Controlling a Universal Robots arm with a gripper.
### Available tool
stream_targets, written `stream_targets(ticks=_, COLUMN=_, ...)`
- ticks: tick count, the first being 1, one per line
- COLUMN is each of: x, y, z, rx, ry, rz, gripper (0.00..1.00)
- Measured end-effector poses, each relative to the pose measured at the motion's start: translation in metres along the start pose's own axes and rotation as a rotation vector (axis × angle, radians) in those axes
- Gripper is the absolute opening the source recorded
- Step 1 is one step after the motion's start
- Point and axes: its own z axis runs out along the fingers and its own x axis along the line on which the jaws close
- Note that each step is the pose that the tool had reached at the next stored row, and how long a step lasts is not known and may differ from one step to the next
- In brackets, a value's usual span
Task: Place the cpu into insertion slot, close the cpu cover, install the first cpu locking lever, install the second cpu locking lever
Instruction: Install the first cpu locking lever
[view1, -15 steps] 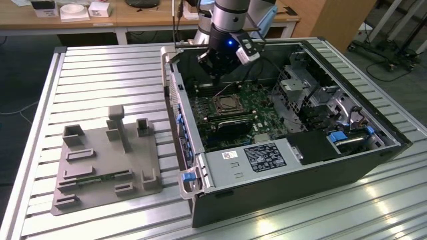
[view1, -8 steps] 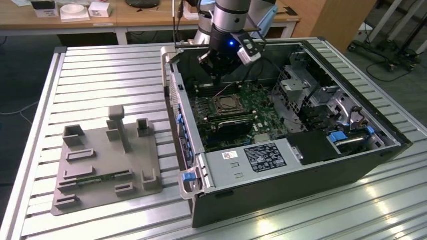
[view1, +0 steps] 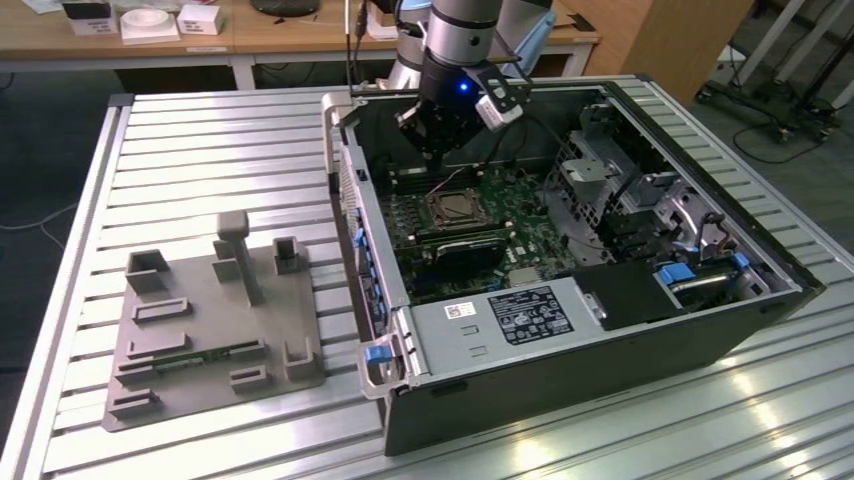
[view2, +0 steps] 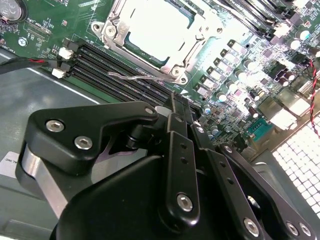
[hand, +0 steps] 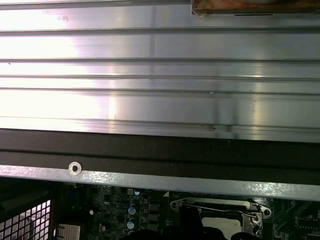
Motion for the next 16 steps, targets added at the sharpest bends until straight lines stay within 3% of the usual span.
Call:
stream_targets(ticks=10, x=-0.0006, y=-0.0001, z=0.0033, rx=-0.0002, ry=0.0, rz=0.0, gripper=0.11)
stream_targets(ticks=16, x=-0.0063, y=-0.0005, z=0.0068, rx=0.0001, ry=0.0001, rz=0.0, gripper=0.11)
